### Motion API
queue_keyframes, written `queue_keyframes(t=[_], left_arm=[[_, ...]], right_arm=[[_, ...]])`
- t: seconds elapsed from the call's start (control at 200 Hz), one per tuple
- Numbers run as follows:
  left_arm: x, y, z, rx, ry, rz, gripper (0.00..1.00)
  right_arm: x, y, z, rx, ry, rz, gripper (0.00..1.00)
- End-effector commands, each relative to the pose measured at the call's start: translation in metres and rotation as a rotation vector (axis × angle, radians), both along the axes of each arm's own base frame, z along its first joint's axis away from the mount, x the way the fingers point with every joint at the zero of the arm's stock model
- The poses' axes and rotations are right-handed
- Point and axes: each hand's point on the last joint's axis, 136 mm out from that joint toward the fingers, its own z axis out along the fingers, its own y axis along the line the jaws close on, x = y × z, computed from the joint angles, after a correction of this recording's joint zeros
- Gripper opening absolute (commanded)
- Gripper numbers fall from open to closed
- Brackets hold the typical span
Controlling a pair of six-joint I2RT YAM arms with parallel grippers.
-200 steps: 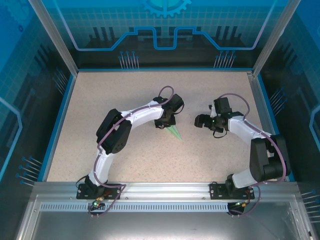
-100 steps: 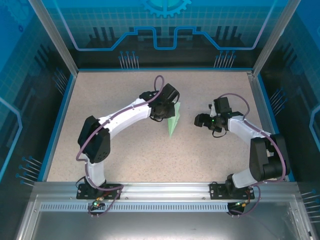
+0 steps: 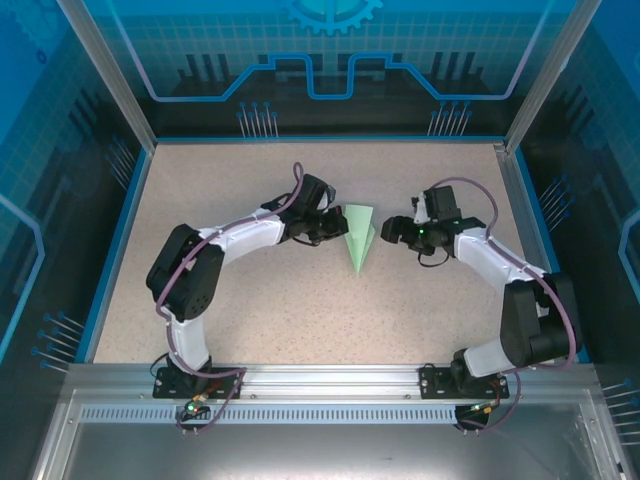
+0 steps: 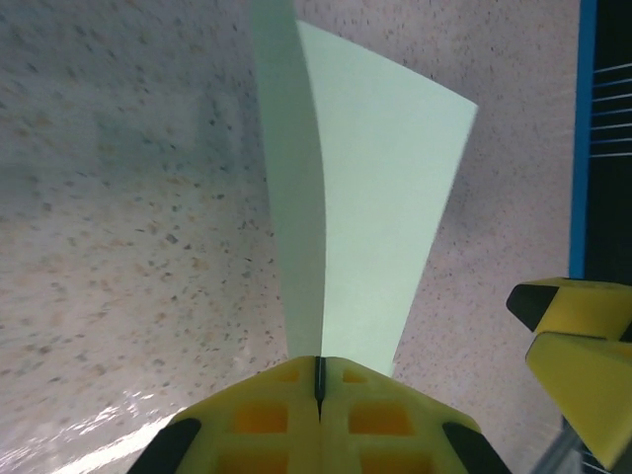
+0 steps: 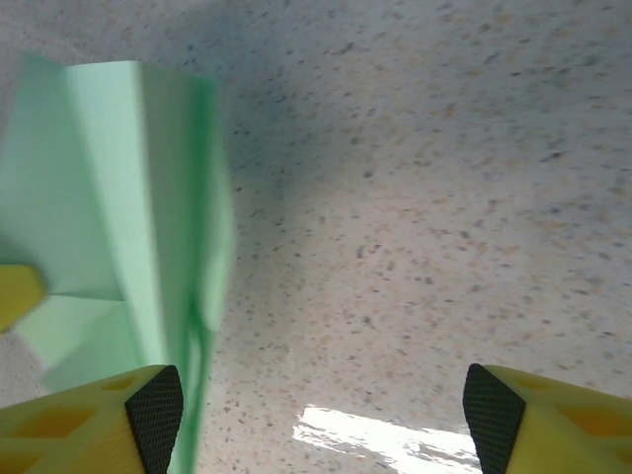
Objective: Fold a paper plane with a square sheet of paper (pick it up from the middle)
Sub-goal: Turn over a paper plane at the center of the table.
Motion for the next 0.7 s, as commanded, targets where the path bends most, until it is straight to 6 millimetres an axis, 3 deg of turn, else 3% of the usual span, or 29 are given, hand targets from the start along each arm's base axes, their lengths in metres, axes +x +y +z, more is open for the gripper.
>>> queue_keyframes(t=[0.0,0.165,0.33,0.695], left_arm=[[-0.002,-0.013,-0.005,-0.126,0.018,-0.023,0.0],[-0.007,-0.004,-0.033,-0.102,0.068,-0.001,0.0],[-0.013,0.009,-0.058,-0.086,0.126,0.031,0.0],[-0.018,0.016,-0.071,-0.058,0.153,0.045,0.0]], right_arm=[[0.0,0.032,0.003,0.043,0.007,0.061,0.74],[-0.004,0.071,-0.009,0.055,0.048,0.168,0.64],[-0.007,0.093,-0.024,0.081,0.096,0.227,0.57],[-0.012,0.106,-0.046,0.024,0.176,0.271,0.53]])
